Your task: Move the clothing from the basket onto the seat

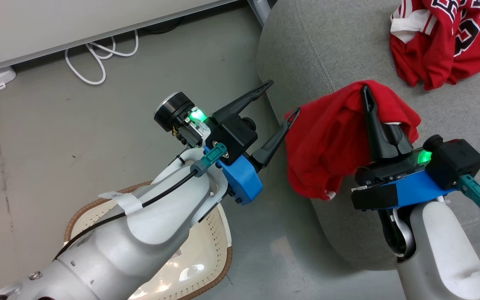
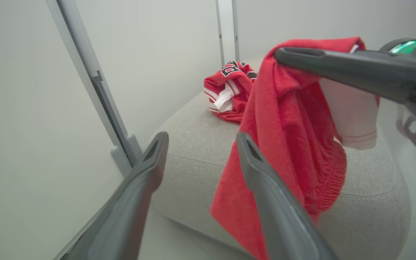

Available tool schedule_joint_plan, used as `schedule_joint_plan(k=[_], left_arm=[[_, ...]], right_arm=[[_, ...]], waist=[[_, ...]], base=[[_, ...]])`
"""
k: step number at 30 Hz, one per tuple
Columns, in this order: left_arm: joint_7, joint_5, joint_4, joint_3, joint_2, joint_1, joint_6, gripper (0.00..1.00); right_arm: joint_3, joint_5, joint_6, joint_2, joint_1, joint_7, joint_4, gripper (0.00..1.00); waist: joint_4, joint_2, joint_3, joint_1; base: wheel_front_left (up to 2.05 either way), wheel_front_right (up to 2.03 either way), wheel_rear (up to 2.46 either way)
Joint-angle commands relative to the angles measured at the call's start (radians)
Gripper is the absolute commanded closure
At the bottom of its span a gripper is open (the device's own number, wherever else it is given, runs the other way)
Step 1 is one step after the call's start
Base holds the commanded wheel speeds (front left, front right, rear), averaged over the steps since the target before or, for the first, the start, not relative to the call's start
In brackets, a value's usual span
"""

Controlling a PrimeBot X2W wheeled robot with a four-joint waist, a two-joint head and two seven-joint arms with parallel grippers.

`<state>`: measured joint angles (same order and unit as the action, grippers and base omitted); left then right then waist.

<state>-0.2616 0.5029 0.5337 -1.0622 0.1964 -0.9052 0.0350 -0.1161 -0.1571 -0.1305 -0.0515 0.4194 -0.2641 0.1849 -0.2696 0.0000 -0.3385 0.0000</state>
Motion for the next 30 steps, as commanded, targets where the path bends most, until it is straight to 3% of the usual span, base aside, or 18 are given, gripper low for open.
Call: schedule_joint_plan(k=[1,11,19,25,30], left_arm=[[-0.005,0.000,0.002,-0.001,0.005,-0.014,0.000,0.00],[-0.005,-0.016,-0.033,0.015,0.009,-0.005,-0.007,0.00],[-0.005,-0.046,-0.080,0.039,0.023,-0.037,-0.017,0.00],[-0.004,-0.074,-0.107,0.044,0.033,-0.091,-0.019,0.00],[0.002,-0.094,-0.124,0.042,0.041,-0.136,-0.023,0.00]], right_arm=[[0.005,-0.003,-0.001,0.002,-0.015,0.000,-0.009,1.00],[0.029,0.000,-0.001,0.002,0.007,-0.001,-0.035,1.00],[0.101,0.017,-0.001,-0.004,0.173,0.000,-0.091,1.00],[0.224,0.023,-0.001,-0.070,0.398,0.000,-0.149,1.00],[0.384,0.009,-0.001,-0.165,0.575,0.000,-0.194,1.00]], waist=[[-0.003,0.0000,0.001,0.0000],[0.014,0.0000,-0.010,0.0000],[0.042,0.0000,-0.104,0.0000],[0.067,0.0000,-0.236,0.0000],[0.082,0.0000,-0.344,0.0000]], base=[[0.00,0.00,0.00],[0.00,0.00,0.00],[0.00,0.00,0.00],[0.00,0.00,0.00],[0.00,0.00,0.00]])
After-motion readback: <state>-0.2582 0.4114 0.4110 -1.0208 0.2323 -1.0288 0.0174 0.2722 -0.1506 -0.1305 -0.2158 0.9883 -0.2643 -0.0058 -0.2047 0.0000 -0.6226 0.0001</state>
